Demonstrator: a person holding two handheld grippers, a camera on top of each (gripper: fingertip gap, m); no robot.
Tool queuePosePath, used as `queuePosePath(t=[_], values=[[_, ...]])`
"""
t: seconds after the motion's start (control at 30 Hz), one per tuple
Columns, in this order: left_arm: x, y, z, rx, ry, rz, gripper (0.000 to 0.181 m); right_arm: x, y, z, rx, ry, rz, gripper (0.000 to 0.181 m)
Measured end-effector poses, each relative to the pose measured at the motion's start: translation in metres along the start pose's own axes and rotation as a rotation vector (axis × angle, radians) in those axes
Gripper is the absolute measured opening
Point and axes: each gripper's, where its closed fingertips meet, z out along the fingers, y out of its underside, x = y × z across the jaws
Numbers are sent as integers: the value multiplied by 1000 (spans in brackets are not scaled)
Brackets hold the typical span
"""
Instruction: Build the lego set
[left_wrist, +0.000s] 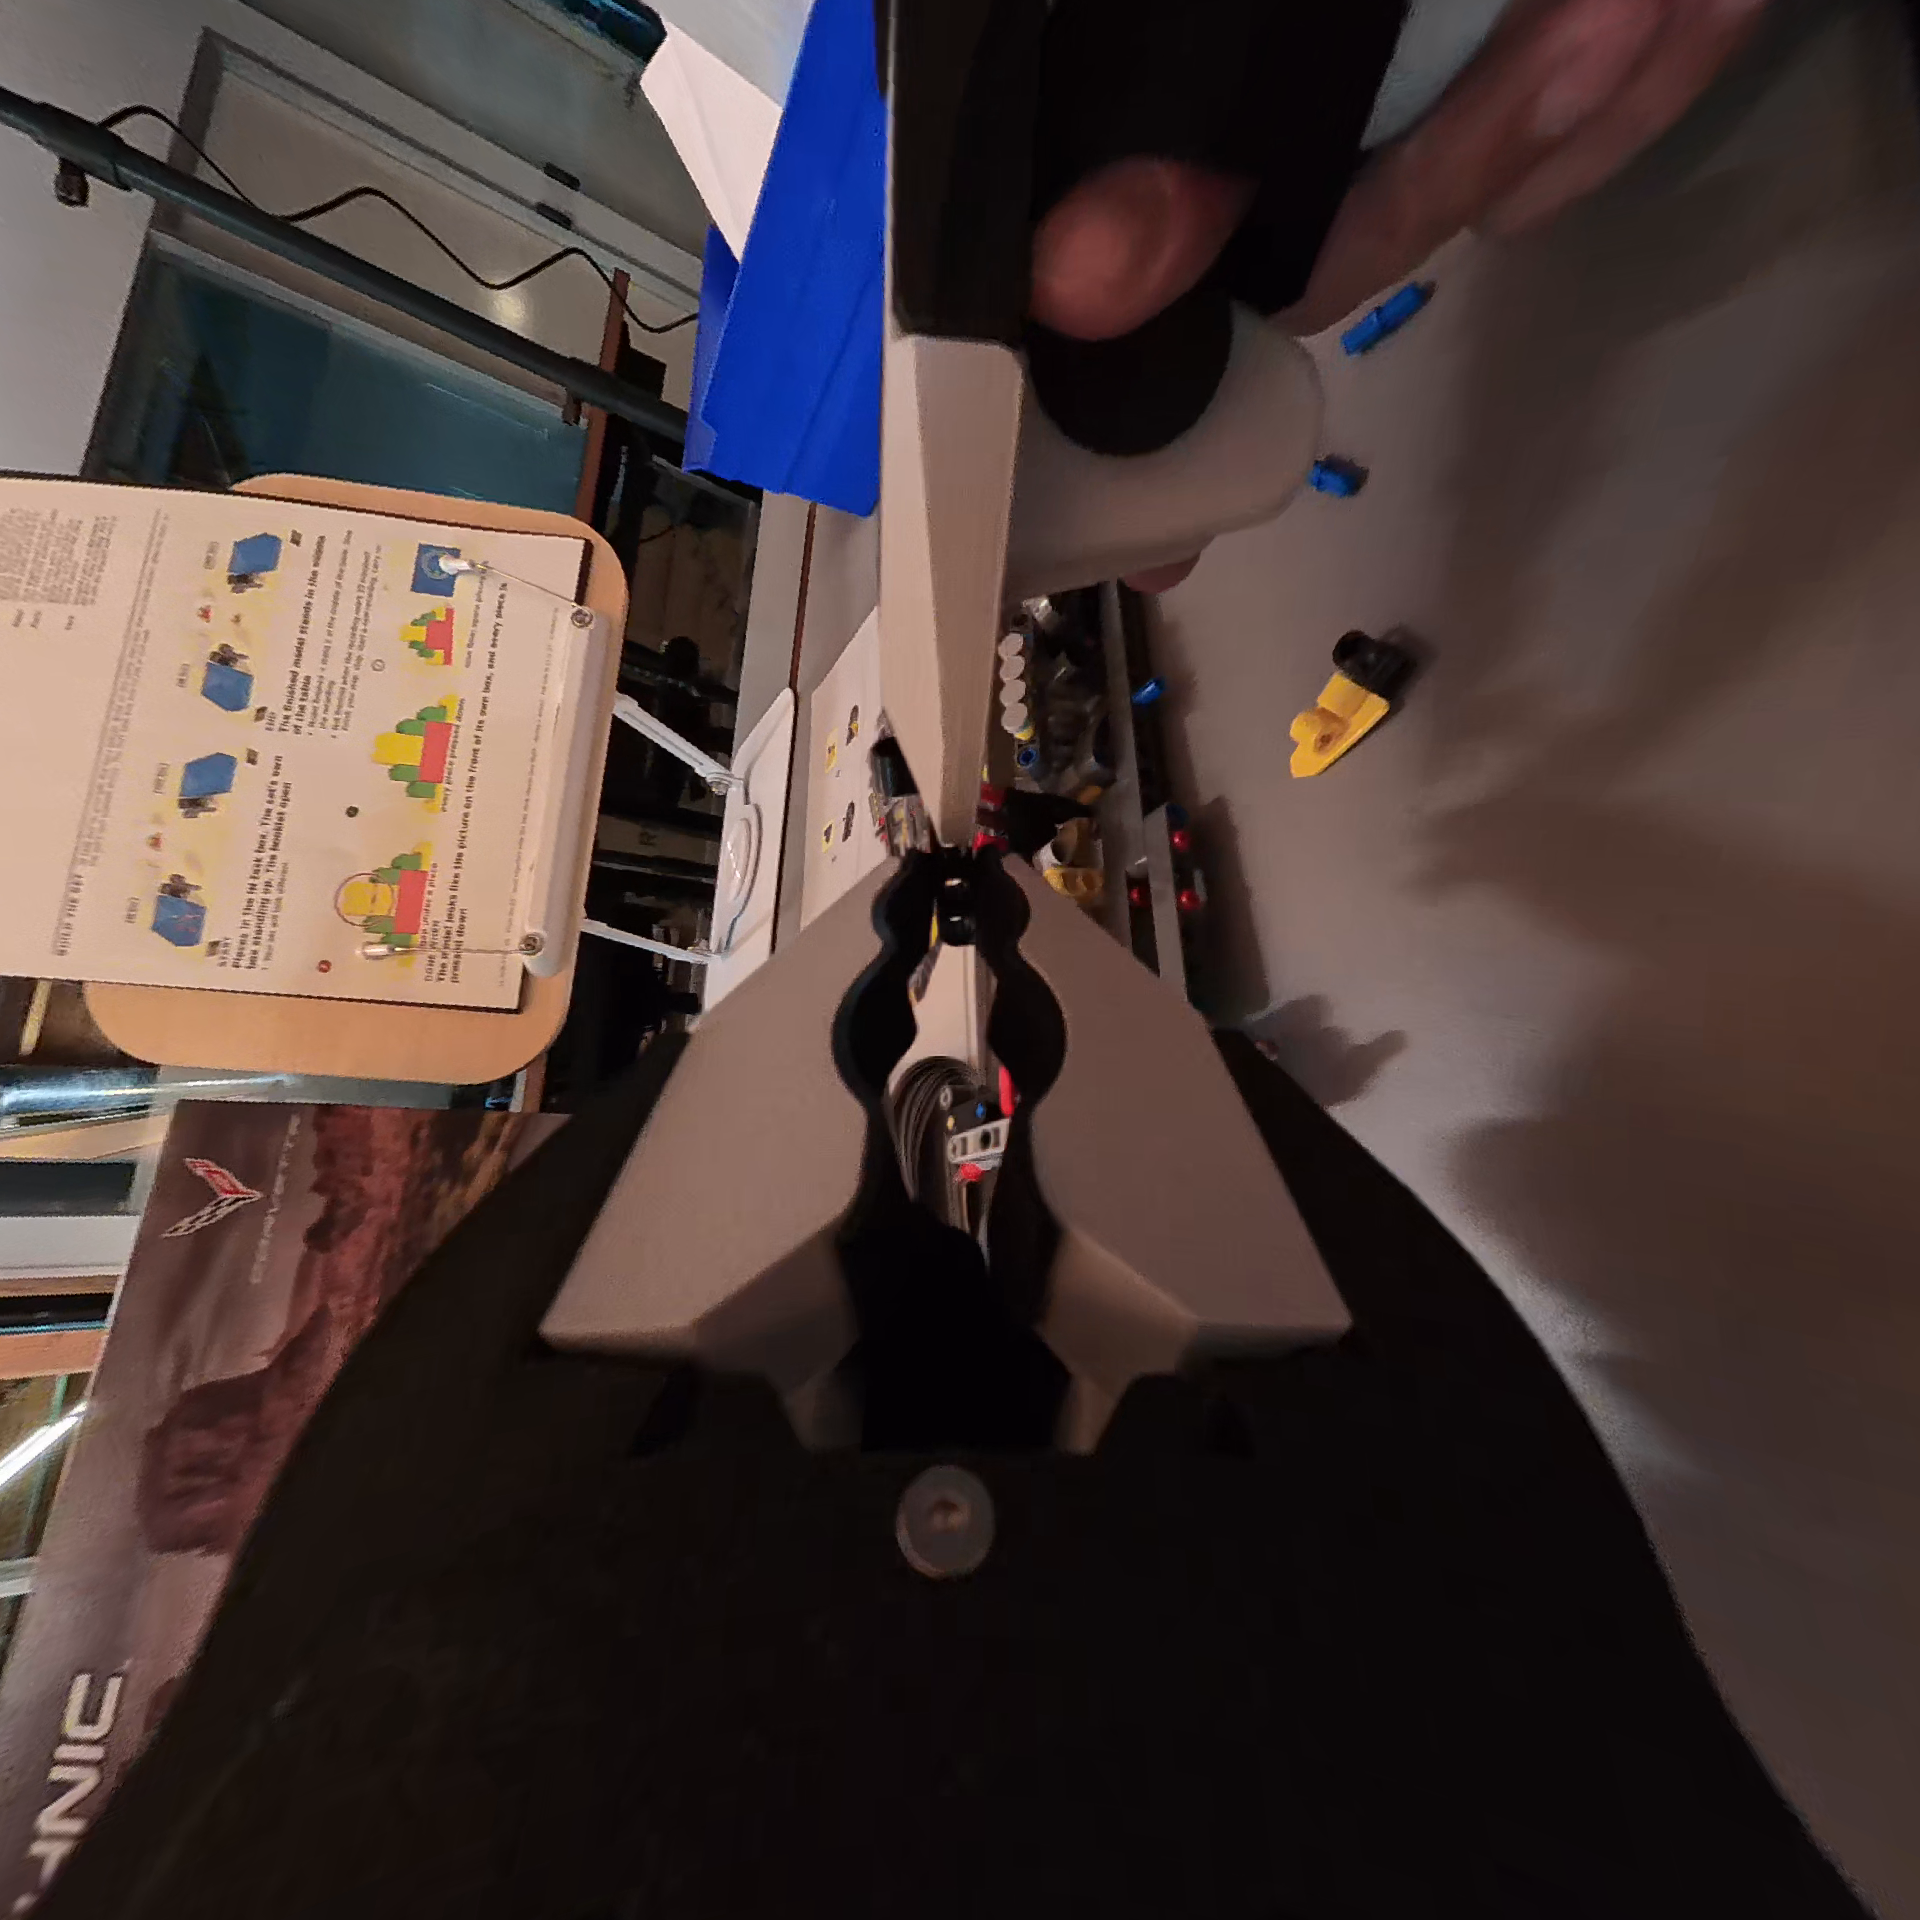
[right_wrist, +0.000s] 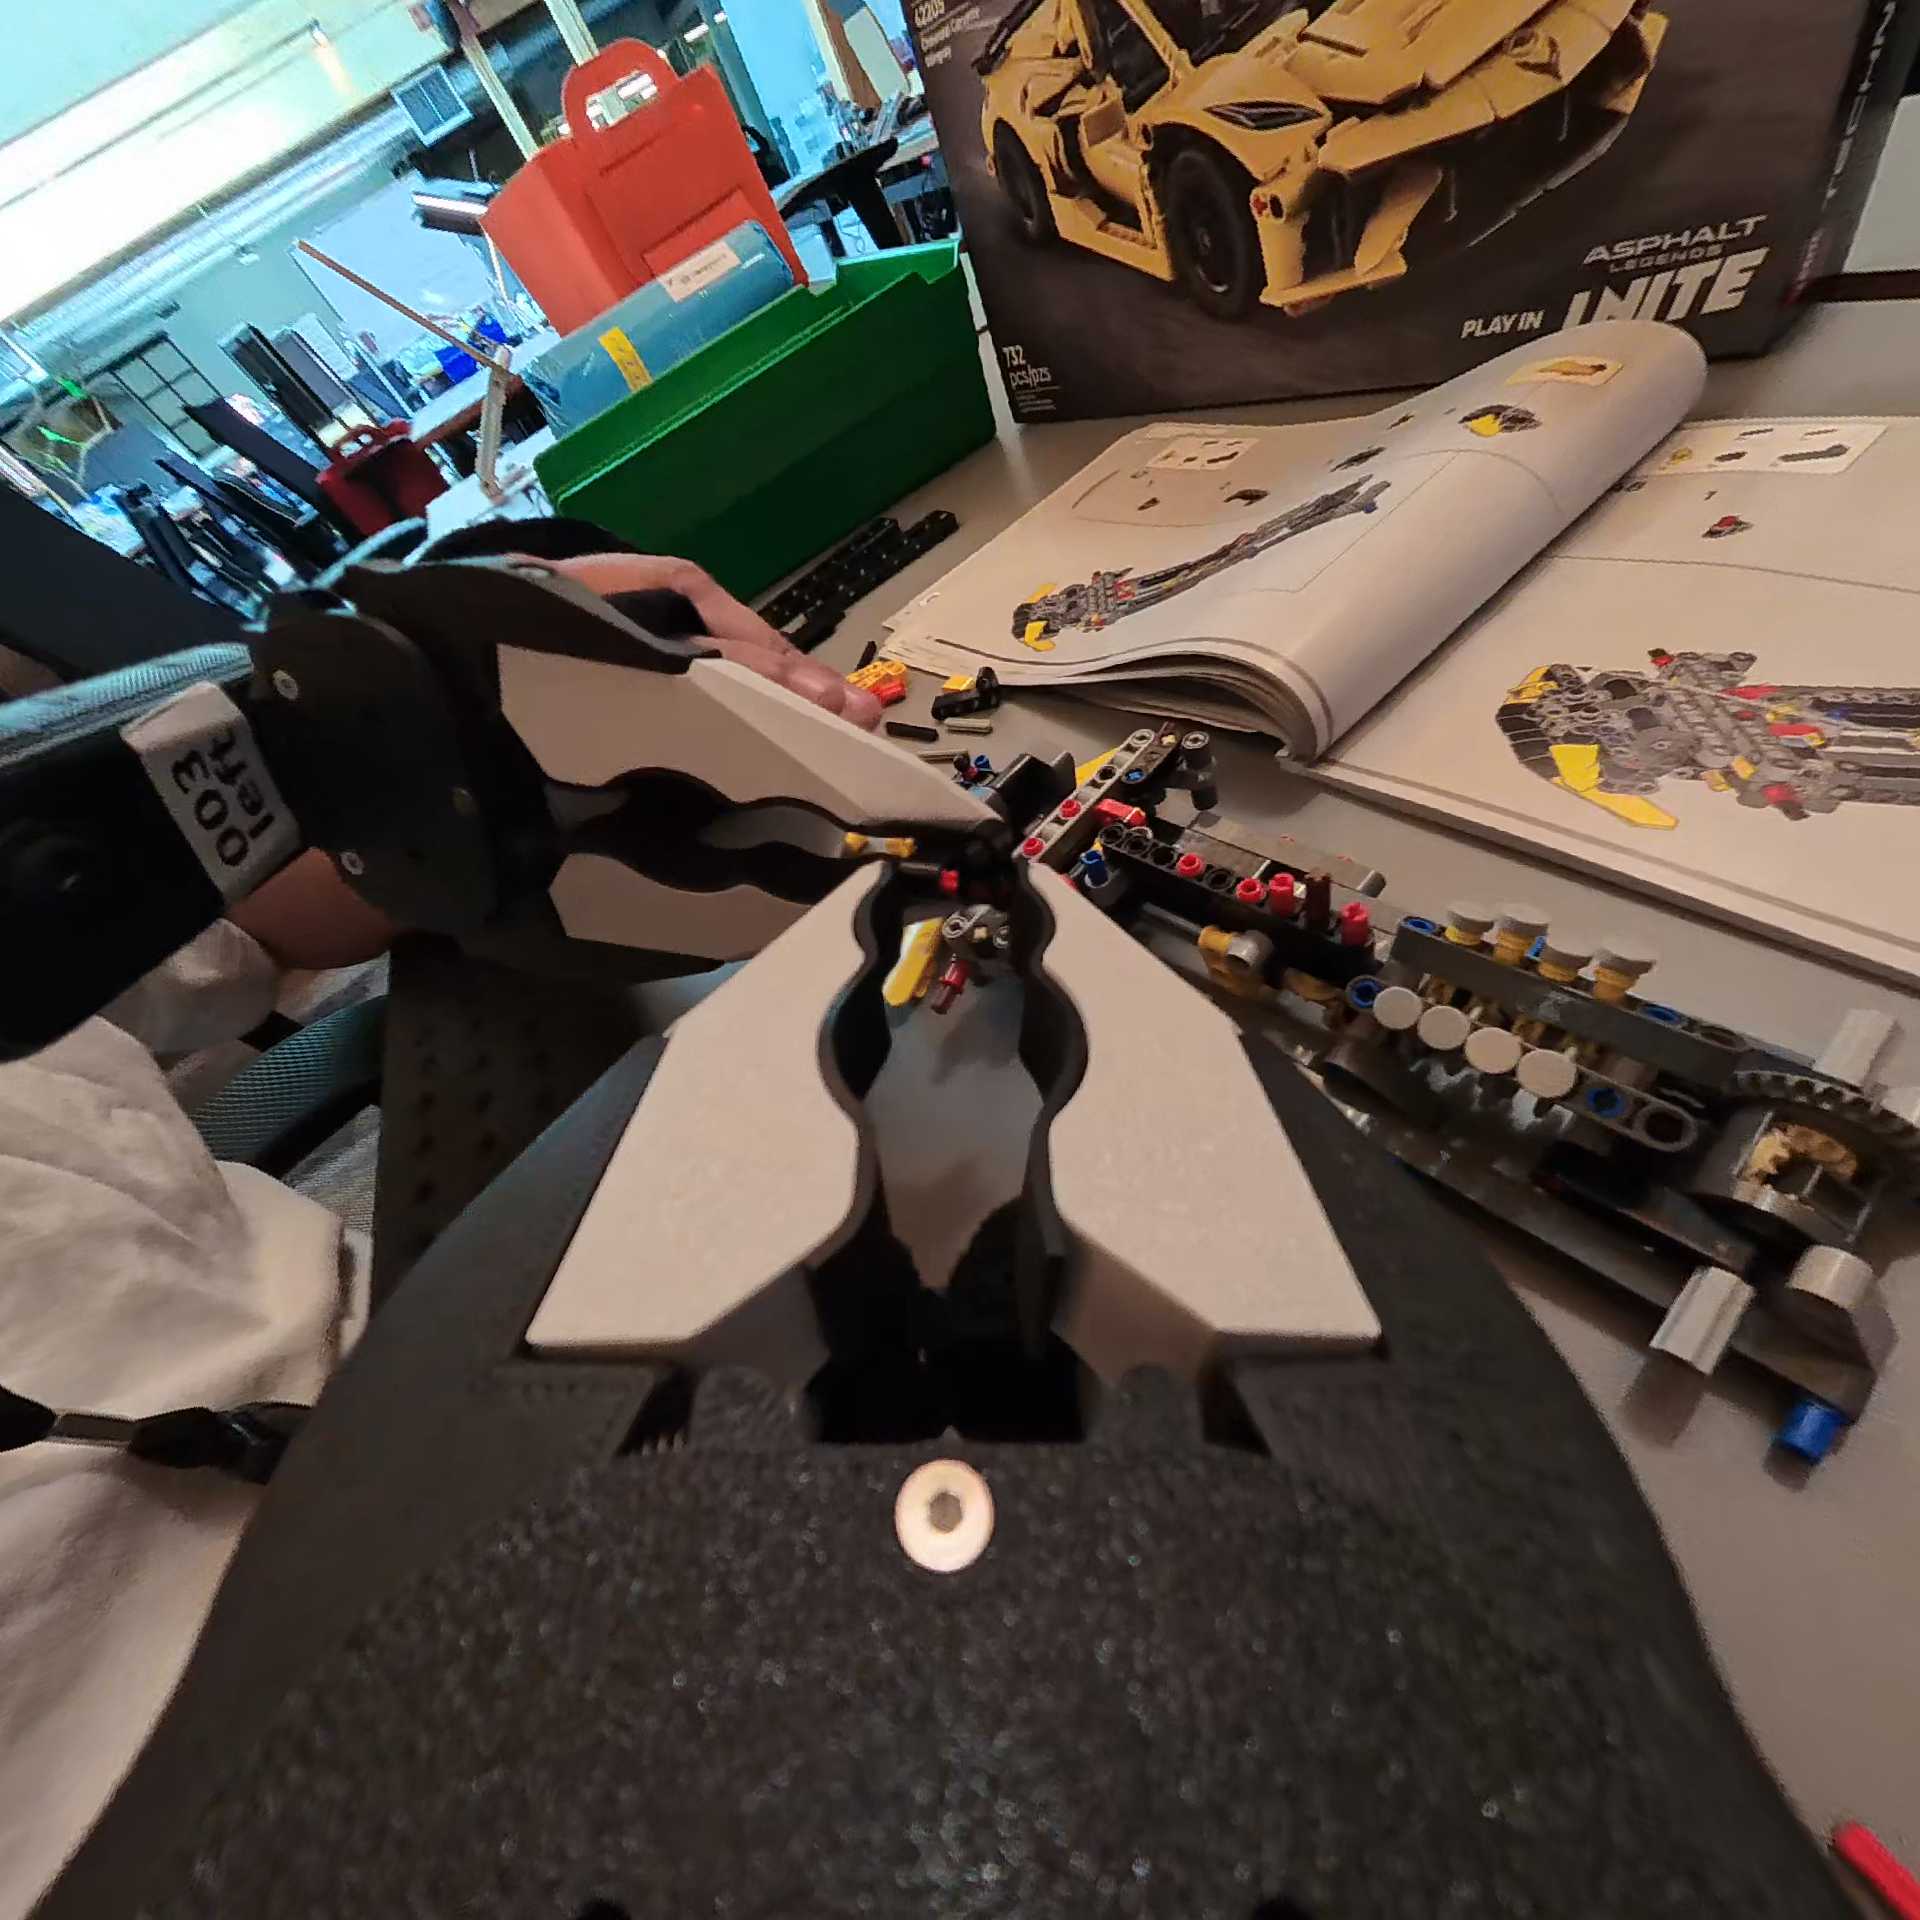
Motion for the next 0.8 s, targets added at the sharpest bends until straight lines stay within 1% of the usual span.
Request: queuePosePath(t=[0.07, 0.13, 0.17, 0.23, 0.4, 0.53, 0.6, 0.8], values=[[0, 0, 0, -5, -3, 4, 5, 0, -1, 0, 6, -31, 42, 19], [1, 0, 1, -11, 19, -48, 6, 1, -1, 0, 12, -44, 80, 20], [1, 1, 1, -16, 22, -66, 6, 3, -2, 0, 17, -26, 74, 20], [-1, 2, 1, -28, 11, -76, 6, 13, -4, -2, 23, 71, 13, 25], [-1, 3, 2, -53, -1, -74, 6, 11, -5, -2, 29, 133, -83, 20], [0, 2, 1, -49, -2, -54, 6, 9, -4, -3, 24, 72, -26, 19], [0, 1, 1, -47, -3, -40, 6, 7, -2, -3, 11, 48, -16, 15], [-1, 0, 0, -39, -6, -38, 6, 6, -2, -4, 1, 46, -19, 15]])
